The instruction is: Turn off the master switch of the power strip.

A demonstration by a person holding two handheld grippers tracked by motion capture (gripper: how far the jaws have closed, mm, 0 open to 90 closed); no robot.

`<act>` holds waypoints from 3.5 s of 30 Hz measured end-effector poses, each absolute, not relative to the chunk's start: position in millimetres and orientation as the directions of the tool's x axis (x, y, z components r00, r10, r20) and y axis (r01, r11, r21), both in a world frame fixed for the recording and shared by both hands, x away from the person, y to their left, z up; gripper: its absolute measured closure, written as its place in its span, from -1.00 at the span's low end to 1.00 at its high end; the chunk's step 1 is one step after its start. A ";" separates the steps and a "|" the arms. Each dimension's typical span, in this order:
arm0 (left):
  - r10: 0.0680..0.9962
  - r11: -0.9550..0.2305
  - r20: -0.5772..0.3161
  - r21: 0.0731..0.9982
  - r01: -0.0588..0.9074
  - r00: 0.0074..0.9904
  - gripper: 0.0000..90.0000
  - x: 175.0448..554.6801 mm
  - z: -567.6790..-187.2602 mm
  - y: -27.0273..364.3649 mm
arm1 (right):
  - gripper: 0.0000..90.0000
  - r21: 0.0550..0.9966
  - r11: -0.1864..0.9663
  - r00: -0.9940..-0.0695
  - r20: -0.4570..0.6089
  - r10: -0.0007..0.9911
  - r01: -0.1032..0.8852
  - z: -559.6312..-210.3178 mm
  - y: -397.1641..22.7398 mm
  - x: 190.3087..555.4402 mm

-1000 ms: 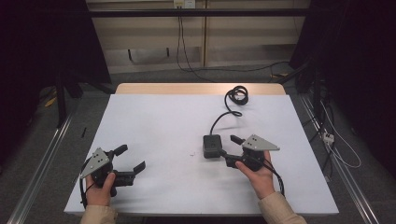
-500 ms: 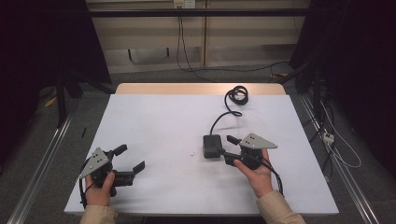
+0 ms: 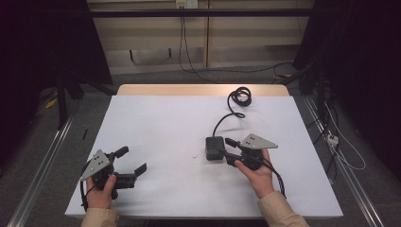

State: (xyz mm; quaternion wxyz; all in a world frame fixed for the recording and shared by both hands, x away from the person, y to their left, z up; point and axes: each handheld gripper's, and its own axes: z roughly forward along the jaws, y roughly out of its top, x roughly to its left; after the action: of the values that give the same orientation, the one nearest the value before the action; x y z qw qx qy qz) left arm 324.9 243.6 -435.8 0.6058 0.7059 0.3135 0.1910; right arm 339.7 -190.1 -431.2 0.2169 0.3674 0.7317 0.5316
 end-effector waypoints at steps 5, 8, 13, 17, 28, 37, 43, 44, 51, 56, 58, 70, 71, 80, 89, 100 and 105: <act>0.676 -0.067 -0.113 0.975 0.213 0.728 -0.94 324.8 -436.0 243.5 | 0.28 0.934 0.175 -0.643 0.071 0.762 0.310 -430.8 -187.1 341.6; 0.675 -0.068 -0.112 0.975 0.213 0.729 -0.94 324.8 -436.1 243.5 | 0.35 0.933 0.179 -0.645 0.070 0.761 0.313 -431.2 -186.0 342.8; 0.675 -0.073 -0.108 0.975 0.212 0.730 -0.94 324.8 -436.2 243.4 | 0.47 0.932 0.183 -0.647 0.068 0.760 0.312 -431.3 -185.3 344.7; 0.675 -0.074 -0.107 0.975 0.212 0.730 -0.94 325.1 -436.3 243.4 | 0.53 0.930 0.182 -0.649 0.074 0.757 0.320 -431.3 -185.0 346.1; 0.673 -0.075 -0.108 0.974 0.212 0.732 -0.94 325.2 -436.6 242.7 | 0.68 0.924 0.169 -0.654 0.106 0.749 0.344 -430.1 -183.5 349.3; 0.673 -0.074 -0.110 0.974 0.214 0.732 -0.94 325.2 -436.9 241.8 | 0.76 0.921 0.163 -0.659 0.121 0.743 0.353 -429.1 -183.0 351.9; 0.674 -0.074 -0.111 0.974 0.216 0.730 -0.94 325.1 -437.1 241.6 | 0.79 0.921 0.161 -0.657 0.123 0.744 0.355 -428.4 -183.9 353.3; 0.675 -0.067 -0.116 0.974 0.217 0.728 -0.94 325.0 -437.2 241.1 | 0.79 0.921 0.162 -0.657 0.123 0.744 0.355 -428.2 -184.1 353.6; 0.676 -0.075 -0.109 0.974 0.216 0.729 -0.94 325.2 -437.2 241.6 | 0.81 0.919 0.168 -0.656 0.118 0.745 0.357 -427.3 -183.3 355.0; 0.675 -0.080 -0.106 0.973 0.215 0.730 -0.94 325.2 -437.3 241.5 | 0.83 0.917 0.167 -0.659 0.124 0.742 0.361 -427.2 -182.6 356.1; 0.675 -0.082 -0.103 0.973 0.213 0.731 -0.94 325.4 -437.2 241.5 | 0.84 0.917 0.168 -0.661 0.126 0.740 0.362 -427.3 -182.7 356.6; 0.676 -0.080 -0.106 0.973 0.216 0.729 -0.94 325.1 -437.3 240.8 | 0.91 0.913 0.164 -0.661 0.138 0.738 0.374 -427.6 -183.9 357.6; 0.676 -0.081 -0.105 0.973 0.216 0.730 -0.94 325.1 -437.3 240.9 | 0.92 0.913 0.165 -0.661 0.137 0.738 0.373 -427.6 -183.8 357.6; 0.675 -0.083 -0.104 0.973 0.215 0.731 -0.94 325.3 -437.5 240.7 | 1.00 0.908 0.170 -0.661 0.142 0.737 0.384 -428.6 -183.7 358.3; 0.675 -0.082 -0.105 0.973 0.216 0.730 -0.94 325.1 -437.6 240.5 | 1.00 0.902 0.182 -0.668 0.144 0.730 0.393 -428.2 -181.0 358.6; 0.676 -0.084 -0.105 0.972 0.218 0.730 -0.94 325.1 -437.8 240.5 | 1.00 0.901 0.190 -0.667 0.135 0.732 0.391 -429.8 -179.1 359.9; 0.675 -0.085 -0.104 0.972 0.217 0.730 -0.94 325.3 -437.9 240.5 | 1.00 0.901 0.197 -0.668 0.126 0.734 0.386 -430.4 -179.1 360.4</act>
State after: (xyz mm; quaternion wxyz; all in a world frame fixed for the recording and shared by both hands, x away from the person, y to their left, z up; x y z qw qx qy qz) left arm 325.3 240.5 -437.9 0.5994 0.7113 0.3136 0.1910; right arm 360.4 -179.1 -430.4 0.1689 0.3710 0.7548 0.5139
